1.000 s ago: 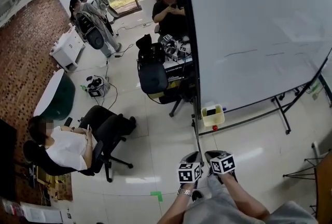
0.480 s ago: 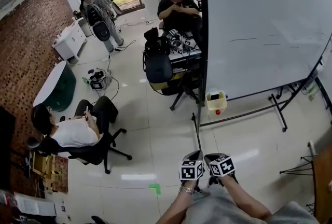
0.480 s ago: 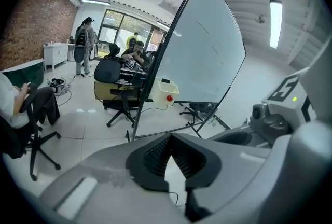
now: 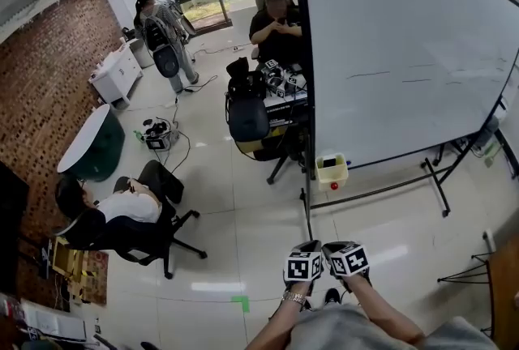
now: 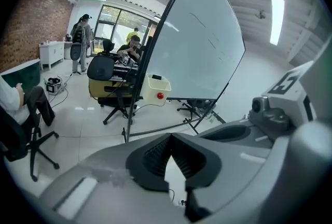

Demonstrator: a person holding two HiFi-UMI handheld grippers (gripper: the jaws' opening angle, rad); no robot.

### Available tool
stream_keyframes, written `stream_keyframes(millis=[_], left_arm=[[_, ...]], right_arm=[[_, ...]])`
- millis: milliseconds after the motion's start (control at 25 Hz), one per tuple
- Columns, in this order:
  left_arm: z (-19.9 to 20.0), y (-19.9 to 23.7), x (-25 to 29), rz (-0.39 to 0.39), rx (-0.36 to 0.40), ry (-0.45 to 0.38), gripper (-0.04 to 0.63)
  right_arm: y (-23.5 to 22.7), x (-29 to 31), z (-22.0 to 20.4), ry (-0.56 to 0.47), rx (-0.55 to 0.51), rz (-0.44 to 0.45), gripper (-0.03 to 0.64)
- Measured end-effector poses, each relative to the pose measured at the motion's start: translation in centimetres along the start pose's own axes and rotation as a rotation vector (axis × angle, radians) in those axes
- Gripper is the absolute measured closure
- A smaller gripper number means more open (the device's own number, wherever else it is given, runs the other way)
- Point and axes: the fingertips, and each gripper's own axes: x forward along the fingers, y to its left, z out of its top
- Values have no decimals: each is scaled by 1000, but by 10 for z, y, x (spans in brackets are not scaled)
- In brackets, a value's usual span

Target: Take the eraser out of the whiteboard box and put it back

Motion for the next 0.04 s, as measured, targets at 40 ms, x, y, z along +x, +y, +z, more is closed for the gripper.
stream_keyframes(millis=[40], left_arm=[[-2,-6,3,-3,12,6,589]], right_arm=[[-6,-3,-4,2,12,-7,614]])
